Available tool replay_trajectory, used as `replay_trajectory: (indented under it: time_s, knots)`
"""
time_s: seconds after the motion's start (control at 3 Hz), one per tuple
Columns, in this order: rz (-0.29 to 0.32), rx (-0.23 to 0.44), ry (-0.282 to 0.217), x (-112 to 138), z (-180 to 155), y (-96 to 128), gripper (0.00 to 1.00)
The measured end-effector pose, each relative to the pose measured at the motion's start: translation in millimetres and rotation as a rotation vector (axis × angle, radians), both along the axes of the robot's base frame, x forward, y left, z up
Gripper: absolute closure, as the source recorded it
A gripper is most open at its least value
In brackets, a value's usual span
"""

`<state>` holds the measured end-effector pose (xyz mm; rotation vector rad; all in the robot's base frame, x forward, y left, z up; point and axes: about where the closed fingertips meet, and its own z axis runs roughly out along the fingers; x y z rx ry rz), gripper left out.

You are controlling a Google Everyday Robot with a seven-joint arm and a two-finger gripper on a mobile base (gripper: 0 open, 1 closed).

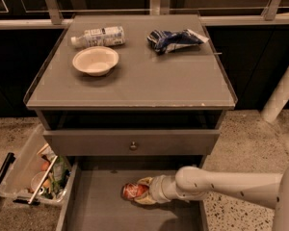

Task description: Pick coke can from middle drawer and place on counter

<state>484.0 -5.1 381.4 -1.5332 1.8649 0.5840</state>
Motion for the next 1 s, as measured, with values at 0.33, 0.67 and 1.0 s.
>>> replay_trajectory:
  time_s: [0.33, 0.67, 1.0]
  knots:
    - [0.035, -0.008, 0.013, -12.7, 20.2, -6.9, 1.0]
    - [0.066, 0.0, -0.015, -27.8, 58.7, -18.7, 1.0]
    - [0.092, 0.01, -0.056, -41.6, 101.5, -31.0, 1.0]
